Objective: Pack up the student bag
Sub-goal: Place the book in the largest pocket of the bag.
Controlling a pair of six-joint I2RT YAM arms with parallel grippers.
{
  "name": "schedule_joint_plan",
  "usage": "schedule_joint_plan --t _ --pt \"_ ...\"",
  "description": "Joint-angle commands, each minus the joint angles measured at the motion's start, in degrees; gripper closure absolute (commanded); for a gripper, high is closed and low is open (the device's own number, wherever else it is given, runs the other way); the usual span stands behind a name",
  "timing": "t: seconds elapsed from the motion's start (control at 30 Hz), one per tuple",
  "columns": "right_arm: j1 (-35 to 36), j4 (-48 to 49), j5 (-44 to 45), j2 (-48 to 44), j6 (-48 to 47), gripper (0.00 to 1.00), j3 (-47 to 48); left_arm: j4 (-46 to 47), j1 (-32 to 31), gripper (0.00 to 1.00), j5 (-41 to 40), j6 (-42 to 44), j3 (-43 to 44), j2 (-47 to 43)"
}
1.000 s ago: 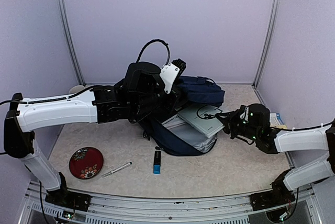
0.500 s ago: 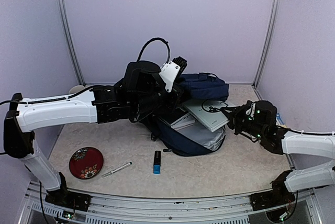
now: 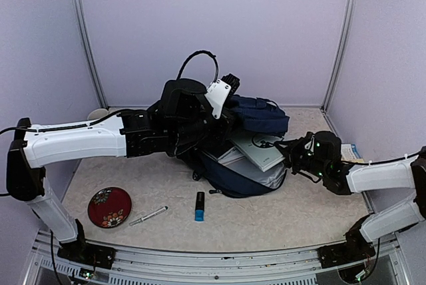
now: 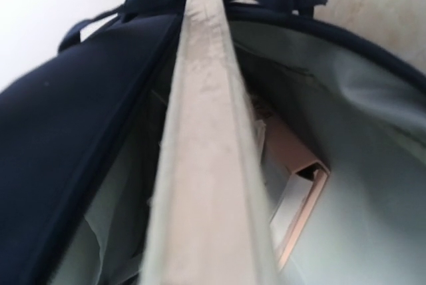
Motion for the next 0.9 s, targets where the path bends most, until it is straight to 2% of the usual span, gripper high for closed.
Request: schedule_joint_plan --t 0.0,0.2,0.4,0.53,0.7,0.87 --pt "1.0 9.2 -5.9 6.0 -1.6 1.00 4.0 11.7 -1.8 1.00 7.4 -3.0 4.2 -1.2" --pt "4.3 10.9 -11.7 13.7 -4.4 1.00 12.9 13.1 -1.9 1.00 10.3 -4.0 4.3 -1.6" --pt "6.4 13.1 -15.7 16.8 -2.4 1.00 13.2 10.7 1.8 1.00 8.1 -3.9 5.0 -1.0" --pt "6.4 11.5 -17.7 16.2 -3.6 1.00 11.3 11.7 3.8 1.00 6.3 -3.7 1.4 -3.2" --pt "6.3 12.1 -17.8 19.3 -4.1 1.00 12.8 14.7 3.3 1.00 12.9 -6.5 -1.3 -5.2" --pt "6.5 13.4 -17.0 26.6 -3.4 1.00 19.2 16.6 0.3 1.00 15.9 -7.2 -0.5 -6.3"
